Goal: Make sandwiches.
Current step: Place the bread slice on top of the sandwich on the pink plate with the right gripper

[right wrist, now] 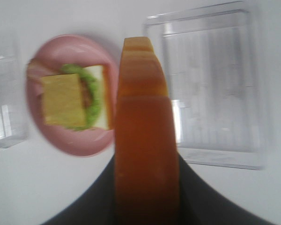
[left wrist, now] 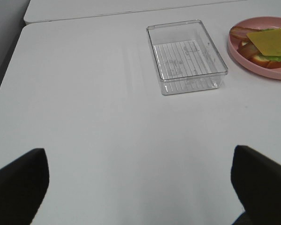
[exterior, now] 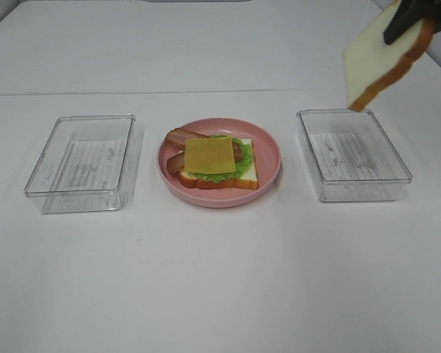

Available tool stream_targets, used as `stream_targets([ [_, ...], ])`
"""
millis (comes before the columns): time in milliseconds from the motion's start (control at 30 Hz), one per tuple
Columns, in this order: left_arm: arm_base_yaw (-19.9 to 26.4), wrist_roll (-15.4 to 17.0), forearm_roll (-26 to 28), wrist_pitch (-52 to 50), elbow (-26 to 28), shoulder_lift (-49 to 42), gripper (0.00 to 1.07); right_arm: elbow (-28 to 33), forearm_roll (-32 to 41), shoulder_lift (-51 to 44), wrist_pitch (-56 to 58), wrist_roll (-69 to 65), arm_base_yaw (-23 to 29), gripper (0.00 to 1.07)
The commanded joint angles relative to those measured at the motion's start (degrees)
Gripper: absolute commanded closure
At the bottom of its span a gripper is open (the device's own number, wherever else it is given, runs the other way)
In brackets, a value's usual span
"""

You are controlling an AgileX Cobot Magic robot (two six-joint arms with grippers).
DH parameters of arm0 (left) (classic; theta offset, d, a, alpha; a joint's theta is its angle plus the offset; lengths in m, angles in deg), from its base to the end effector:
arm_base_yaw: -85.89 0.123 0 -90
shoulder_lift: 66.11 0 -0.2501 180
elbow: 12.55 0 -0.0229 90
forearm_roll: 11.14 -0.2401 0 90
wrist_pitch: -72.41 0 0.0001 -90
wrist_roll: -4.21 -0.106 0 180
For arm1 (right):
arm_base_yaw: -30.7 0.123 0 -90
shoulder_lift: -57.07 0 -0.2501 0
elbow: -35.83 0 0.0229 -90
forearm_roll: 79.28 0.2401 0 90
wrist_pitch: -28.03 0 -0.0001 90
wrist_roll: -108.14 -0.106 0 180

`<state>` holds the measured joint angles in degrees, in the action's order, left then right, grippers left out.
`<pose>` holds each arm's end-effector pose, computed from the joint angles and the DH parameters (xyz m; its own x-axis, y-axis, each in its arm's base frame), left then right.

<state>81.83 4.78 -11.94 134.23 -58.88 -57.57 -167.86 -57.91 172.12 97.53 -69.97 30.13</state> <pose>0.0305 -0.0009 0.2693 -0.4482 0.0285 -0.8935 0.0583 0.9983 0.0025 0.3816 0.0324 0.2734 -0.9429 0.1062 -0.3157 -0.0132 0.9351 0.3541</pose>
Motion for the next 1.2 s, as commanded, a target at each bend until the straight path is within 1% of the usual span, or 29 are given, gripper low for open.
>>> stream_targets([
  [33, -0.3, 0.1, -0.2, -0.2, -0.1, -0.9, 0.09, 3.6, 13.3, 0.4, 0.1, 5.9, -0.1, 1.07],
  [67, -0.3, 0.1, -0.2, -0.2, -0.1, -0.9, 0.09, 6.5, 18.8, 0.6, -3.3, 8.1, -0.1, 1.07],
  [100, -0.3, 0.1, -0.2, -0.2, -0.1, -0.9, 0.09, 6.5, 18.8, 0.6, -3.3, 8.1, -0.1, 1.07],
  [133, -0.3, 0.1, -0.2, -0.2, -0.1, -0.9, 0.09, 8.8, 22.6, 0.9, -5.9, 9.2, -0.1, 1.07],
  [167, -0.3, 0.1, -0.2, -0.2, -0.1, -0.9, 0.09, 8.8, 22.6, 0.9, -5.9, 9.2, -0.1, 1.07],
  [233, -0.3, 0.1, -0.2, -0.2, -0.1, -0.9, 0.09, 11.9, 26.4, 1.0, -9.7, 12.3, -0.1, 1.07],
  [333, -0.3, 0.1, -0.2, -0.2, -0.1, -0.9, 0.09, 12.4, 28.0, 1.4, -10.3, 13.6, 0.3, 1.07],
  [367, -0.3, 0.1, -0.2, -0.2, -0.1, -0.9, 0.09, 12.4, 31.1, 2.7, -10.0, 16.0, 0.9, 1.07],
  [400, -0.3, 0.1, -0.2, -0.2, -0.1, -0.9, 0.09, 12.4, 35.2, 4.8, -9.9, 18.6, 2.8, 1.07],
  [433, -0.3, 0.1, -0.2, -0.2, -0.1, -0.9, 0.09, 12.4, 35.2, 4.8, -9.9, 18.6, 2.8, 1.07],
  [467, -0.3, 0.1, -0.2, -0.2, -0.1, -0.9, 0.09, 12.4, 37.1, 6.0, -9.9, 20.1, 3.7, 1.07],
  [500, -0.3, 0.1, -0.2, -0.2, -0.1, -0.9, 0.09, 12.4, 40.2, 8.4, -9.9, 21.9, 5.8, 1.07],
  [533, -0.3, 0.1, -0.2, -0.2, -0.1, -0.9, 0.09, 12.4, 40.2, 8.4, -9.9, 21.9, 5.8, 1.07],
  [600, -0.3, 0.1, -0.2, -0.2, -0.1, -0.9, 0.09, 12.3, 43.9, 12.2, -10.1, 22.8, 8.4, 1.07],
  [633, -0.3, 0.1, -0.2, -0.2, -0.1, -0.9, 0.09, 12.3, 43.9, 12.2, -10.1, 22.8, 8.4, 1.07],
  [667, -0.3, 0.1, -0.2, -0.2, -0.1, -0.9, 0.09, 11.6, 45.4, 15.0, -10.0, 23.4, 9.7, 1.07],
  [733, -0.3, 0.1, -0.2, -0.2, -0.1, -0.9, 0.09, 10.9, 45.5, 16.3, -10.0, 23.4, 10.4, 1.07],
  [767, -0.3, 0.1, -0.2, -0.2, -0.1, -0.9, 0.09, 9.2, 45.4, 18.6, -9.6, 23.4, 11.4, 1.07],
  [833, -0.3, 0.1, -0.2, -0.2, -0.1, -0.9, 0.09, 8.2, 45.4, 19.9, -9.5, 23.3, 12.0, 1.07],
  [867, -0.3, 0.1, -0.2, -0.2, -0.1, -0.9, 0.09, 6.2, 45.6, 22.0, -9.0, 22.9, 12.0, 1.07],
  [900, -0.3, 0.1, -0.2, -0.2, -0.1, -0.9, 0.09, 6.2, 45.6, 22.0, -9.0, 22.9, 12.0, 1.07],
  [933, -0.3, 0.1, -0.2, -0.2, -0.1, -0.9, 0.09, 4.9, 45.7, 23.0, -8.4, 22.5, 12.0, 1.07],
  [967, -0.3, 0.1, -0.2, -0.2, -0.1, -0.9, 0.09, 2.7, 45.4, 25.0, -8.0, 21.3, 11.7, 1.07],
  [1000, -0.3, 0.1, -0.2, -0.2, -0.1, -0.9, 0.09, 2.7, 45.4, 25.0, -8.0, 21.3, 11.7, 1.07],
  [1033, -0.3, 0.1, -0.2, -0.2, -0.1, -0.9, 0.09, 0.6, 44.3, 26.6, -8.0, 20.2, 11.7, 1.07],
  [1067, -0.3, 0.1, -0.2, -0.2, -0.1, -0.9, 0.09, 0.6, 44.3, 26.6, -8.0, 20.2, 11.7, 1.07],
  [1133, -0.3, 0.1, -0.2, -0.2, -0.1, -0.9, 0.09, -1.7, 42.4, 28.1, -8.0, 18.7, 11.7, 1.07],
  [1200, -0.3, 0.1, -0.2, -0.2, -0.1, -0.9, 0.09, -2.1, 42.0, 29.0, -8.3, 18.2, 11.9, 1.07],
])
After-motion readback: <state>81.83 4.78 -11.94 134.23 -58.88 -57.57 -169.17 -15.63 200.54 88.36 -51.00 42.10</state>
